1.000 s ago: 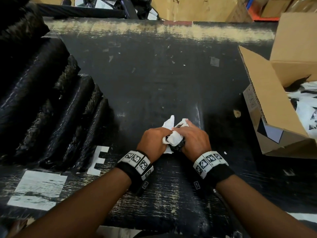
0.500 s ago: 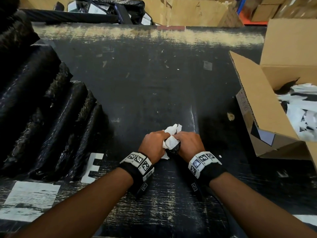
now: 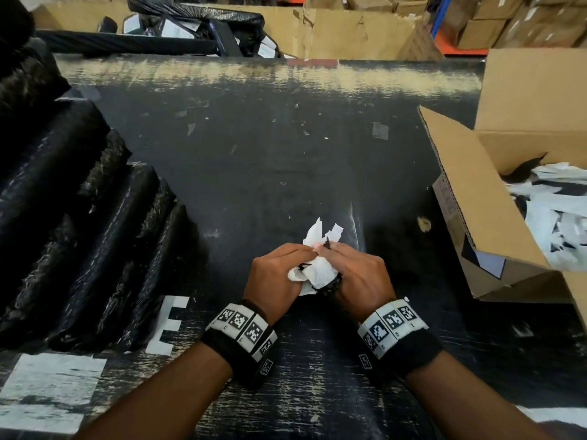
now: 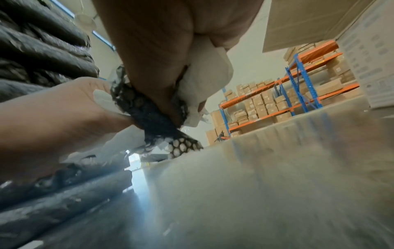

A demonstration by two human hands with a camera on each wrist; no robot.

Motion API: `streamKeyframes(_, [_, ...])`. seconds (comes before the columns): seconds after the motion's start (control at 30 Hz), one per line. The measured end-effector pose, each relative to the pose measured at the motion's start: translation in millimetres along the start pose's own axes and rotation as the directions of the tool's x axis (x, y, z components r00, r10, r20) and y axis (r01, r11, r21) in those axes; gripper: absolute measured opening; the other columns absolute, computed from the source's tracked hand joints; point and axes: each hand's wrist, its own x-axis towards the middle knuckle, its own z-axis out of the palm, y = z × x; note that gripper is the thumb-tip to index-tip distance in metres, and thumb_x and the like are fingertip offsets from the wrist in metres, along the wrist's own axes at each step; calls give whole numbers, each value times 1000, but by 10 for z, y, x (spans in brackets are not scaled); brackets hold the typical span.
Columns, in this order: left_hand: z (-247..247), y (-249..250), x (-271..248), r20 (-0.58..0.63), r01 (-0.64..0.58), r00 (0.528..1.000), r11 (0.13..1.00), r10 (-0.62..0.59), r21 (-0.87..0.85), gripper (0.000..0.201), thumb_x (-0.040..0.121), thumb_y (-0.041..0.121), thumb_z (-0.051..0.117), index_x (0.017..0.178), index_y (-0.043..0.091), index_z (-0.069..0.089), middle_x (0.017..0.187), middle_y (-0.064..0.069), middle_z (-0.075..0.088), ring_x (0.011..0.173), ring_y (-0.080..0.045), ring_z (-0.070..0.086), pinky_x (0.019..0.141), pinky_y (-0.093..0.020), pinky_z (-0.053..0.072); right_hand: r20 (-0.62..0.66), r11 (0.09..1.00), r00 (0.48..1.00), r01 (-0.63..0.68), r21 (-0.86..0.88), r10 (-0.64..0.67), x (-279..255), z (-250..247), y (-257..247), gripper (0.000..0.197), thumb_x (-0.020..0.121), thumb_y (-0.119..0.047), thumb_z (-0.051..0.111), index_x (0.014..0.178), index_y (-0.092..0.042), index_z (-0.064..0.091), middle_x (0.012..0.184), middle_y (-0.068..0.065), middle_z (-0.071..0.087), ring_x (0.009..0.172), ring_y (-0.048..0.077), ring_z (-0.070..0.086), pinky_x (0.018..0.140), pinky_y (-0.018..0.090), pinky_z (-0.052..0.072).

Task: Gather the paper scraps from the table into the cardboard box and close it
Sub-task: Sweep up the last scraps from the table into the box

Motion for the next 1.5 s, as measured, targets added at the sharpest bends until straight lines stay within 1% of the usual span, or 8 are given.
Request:
streamKeyframes(0.13, [-65, 138, -77, -149, -86, 985, 996, 85, -4, 23, 81, 0, 78, 103, 5, 80, 111, -5, 76, 99, -10, 73, 84, -26, 60, -189, 999, 982, 14, 33, -7, -126, -173, -164, 44, 77, -12, 86, 119, -6, 73, 119, 7, 73, 101, 18, 73, 81, 32, 60])
streamKeyframes(0.27, [-100, 396, -161, -232, -157, 960, 988, 156, 13, 17, 88, 8, 71, 102, 6, 81, 109, -4, 77, 98, -9, 73, 83, -21, 59, -289, 996, 957, -15, 89, 40, -290, -357, -309, 45, 77, -12, 87, 119, -4, 72, 123, 8, 71, 106, 17, 71, 87, 30, 59])
streamKeyframes(0.43, [-63, 792, -205, -233, -181, 957, 983, 172, -17, 23, 87, 1, 66, 103, 7, 81, 111, -2, 77, 104, -7, 72, 87, -21, 58, -329, 994, 942, -26, 109, 61, -489, -649, -359, 45, 79, -12, 86, 120, -3, 71, 126, 8, 69, 117, 15, 67, 95, 31, 57])
streamKeyframes(0.63, [178, 1378, -250, -227, -279, 936, 960, 267, -18, 46, 69, -18, 84, 104, 10, 79, 113, -1, 75, 104, -6, 72, 84, -25, 60, -426, 994, 903, -8, 108, 53, -837, -1218, -240, 41, 81, -9, 84, 119, -3, 71, 124, 10, 69, 117, 15, 67, 94, 31, 57])
streamKeyframes(1.0, [1236, 3120, -367, -305, -406, 879, 911, 368, -71, 26, 82, -10, 77, 104, 4, 78, 112, -6, 75, 105, -9, 72, 88, -28, 59, -559, 994, 829, 69, 81, -12, -1811, -2771, 523, 43, 76, 7, 80, 117, -4, 73, 122, 10, 71, 113, 17, 69, 93, 33, 58])
streamKeyframes(1.13, [1722, 3681, -367, -333, -400, 877, 910, 346, -106, 23, 84, -8, 70, 102, 1, 80, 110, -7, 76, 104, -12, 73, 87, -28, 59, -587, 999, 809, 38, -1, -31, -2120, -3281, 854, 52, 68, 16, 80, 115, -5, 74, 119, 8, 72, 109, 14, 70, 97, 24, 54])
streamKeyframes(1.33, [2246, 4122, -121, -245, -436, 888, 881, 389, -185, 43, 69, -22, 75, 105, 2, 79, 112, -6, 76, 108, -16, 72, 89, -39, 59, -567, 997, 823, 6, -72, -46, -2320, -3861, 1389, 41, 74, -3, 85, 114, -8, 75, 115, 5, 74, 106, 14, 71, 93, 27, 56])
streamKeyframes(1.5, [2486, 4270, 417, -128, -432, 902, 876, 413, -213, 44, 71, -14, 73, 111, 6, 77, 113, -4, 76, 105, -20, 72, 88, -42, 57, -521, 994, 850, 34, -101, -82, -2006, -4226, 1882, 28, 77, -15, 83, 105, -9, 78, 104, 6, 77, 98, 19, 73, 86, 36, 59])
